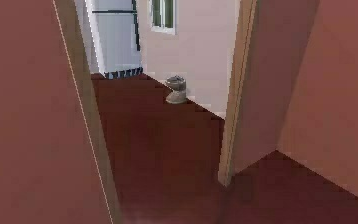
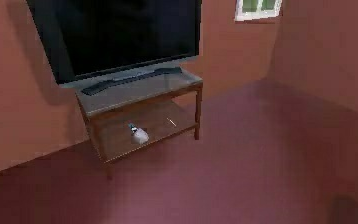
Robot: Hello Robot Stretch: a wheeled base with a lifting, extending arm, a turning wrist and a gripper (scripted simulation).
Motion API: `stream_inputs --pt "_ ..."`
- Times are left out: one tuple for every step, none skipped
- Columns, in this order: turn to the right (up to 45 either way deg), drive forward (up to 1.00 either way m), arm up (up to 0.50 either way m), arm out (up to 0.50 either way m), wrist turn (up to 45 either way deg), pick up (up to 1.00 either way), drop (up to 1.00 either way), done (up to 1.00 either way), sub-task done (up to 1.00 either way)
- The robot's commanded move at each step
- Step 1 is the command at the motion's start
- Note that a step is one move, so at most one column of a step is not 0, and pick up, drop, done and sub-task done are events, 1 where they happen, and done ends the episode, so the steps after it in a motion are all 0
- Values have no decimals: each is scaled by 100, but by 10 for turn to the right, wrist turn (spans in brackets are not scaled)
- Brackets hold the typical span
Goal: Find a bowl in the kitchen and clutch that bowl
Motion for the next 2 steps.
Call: stream_inputs --pt "0 85 0 0 0 0 0 0 0" --pt "-420 0 0 0 0 0 0 0 0"
